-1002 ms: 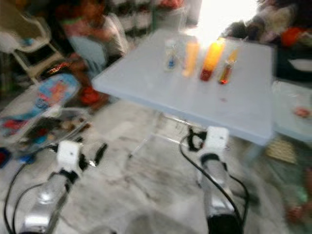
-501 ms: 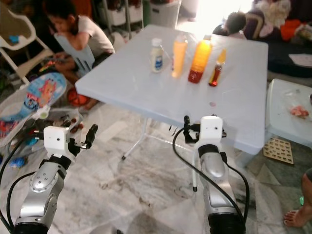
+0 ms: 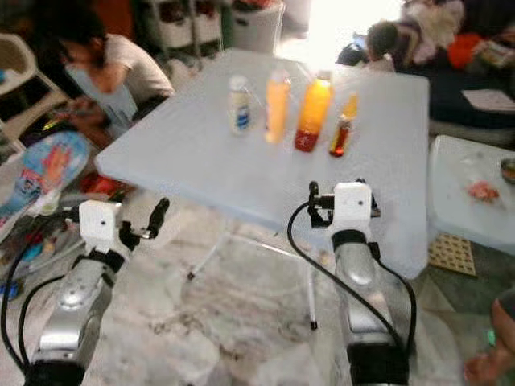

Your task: Restocking fridge

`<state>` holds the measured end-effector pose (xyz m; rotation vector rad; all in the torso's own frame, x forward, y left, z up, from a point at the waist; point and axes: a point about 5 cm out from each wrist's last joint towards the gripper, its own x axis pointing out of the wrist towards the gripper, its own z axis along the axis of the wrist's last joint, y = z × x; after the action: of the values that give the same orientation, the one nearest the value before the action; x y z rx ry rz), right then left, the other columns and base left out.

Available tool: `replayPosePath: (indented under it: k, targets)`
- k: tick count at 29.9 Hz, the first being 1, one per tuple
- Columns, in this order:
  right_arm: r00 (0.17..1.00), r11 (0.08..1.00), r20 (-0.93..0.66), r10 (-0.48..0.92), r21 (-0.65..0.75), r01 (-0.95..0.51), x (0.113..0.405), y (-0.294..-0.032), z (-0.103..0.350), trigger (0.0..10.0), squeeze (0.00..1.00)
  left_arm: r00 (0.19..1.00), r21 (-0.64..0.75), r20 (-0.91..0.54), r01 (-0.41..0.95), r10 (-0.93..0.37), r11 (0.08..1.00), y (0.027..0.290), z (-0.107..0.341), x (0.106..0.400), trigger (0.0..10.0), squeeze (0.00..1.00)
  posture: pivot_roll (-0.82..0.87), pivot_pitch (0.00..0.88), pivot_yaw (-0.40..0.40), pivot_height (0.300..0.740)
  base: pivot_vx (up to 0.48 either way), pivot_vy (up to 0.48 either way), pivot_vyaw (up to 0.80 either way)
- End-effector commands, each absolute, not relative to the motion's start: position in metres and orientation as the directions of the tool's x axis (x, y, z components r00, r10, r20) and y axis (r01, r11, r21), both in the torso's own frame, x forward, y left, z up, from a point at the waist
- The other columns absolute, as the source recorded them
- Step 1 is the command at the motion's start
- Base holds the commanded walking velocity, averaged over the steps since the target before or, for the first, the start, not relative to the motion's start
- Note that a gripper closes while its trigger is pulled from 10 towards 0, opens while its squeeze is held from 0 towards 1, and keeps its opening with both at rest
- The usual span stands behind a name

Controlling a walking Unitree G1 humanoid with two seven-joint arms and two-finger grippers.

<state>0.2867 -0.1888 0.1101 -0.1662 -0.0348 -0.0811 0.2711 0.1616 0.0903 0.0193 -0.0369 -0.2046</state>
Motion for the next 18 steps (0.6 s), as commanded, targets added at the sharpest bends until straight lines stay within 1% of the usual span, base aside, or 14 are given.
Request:
replayPosePath:
  k: [1, 4, 7, 12, 18]
  targets:
    - [0.991, 0.981, 0.083, -0.102, -0.160, 0.114, 0.293, -0.194, 0.121, 10.0, 0.00, 0.976, 0.011, 0.032, 0.215, -0.215, 0.977, 0.155, 0.091, 0.274, 10.0, 0.00, -0.04, 0.000, 0.008, 0.740, 0.446, 0.000, 0.00]
    - [0.991, 0.980, 0.093, -0.098, -0.163, 0.112, 0.295, -0.193, 0.124, 10.0, 0.00, 0.977, 0.002, 0.035, 0.208, -0.208, 0.978, 0.154, 0.091, 0.274, 10.0, 0.00, -0.04, 0.000, 0.006, 0.740, 0.441, 0.000, 0.00]
    - [0.990, 0.979, 0.108, -0.086, -0.177, 0.104, 0.298, -0.193, 0.127, 10.0, 0.00, 0.979, -0.016, 0.025, 0.201, -0.200, 0.979, 0.151, 0.090, 0.274, 10.0, 0.00, -0.05, 0.000, 0.000, 0.740, 0.401, 0.262, 0.00]
    - [0.990, 0.978, 0.112, -0.089, -0.178, 0.109, 0.300, -0.195, 0.129, 10.0, 0.00, 0.980, -0.034, 0.011, 0.197, -0.197, 0.980, 0.147, 0.087, 0.273, 10.0, 0.00, -0.05, 0.000, 0.000, 0.740, 0.292, 0.378, 0.00]
    - [0.989, 0.976, 0.122, -0.089, -0.187, 0.111, 0.300, -0.195, 0.130, 10.0, 0.00, 0.979, -0.039, 0.003, 0.203, -0.203, 0.978, 0.144, 0.087, 0.275, 10.0, 0.00, -0.05, 0.000, -0.001, 0.740, 0.000, 0.449, 0.00]
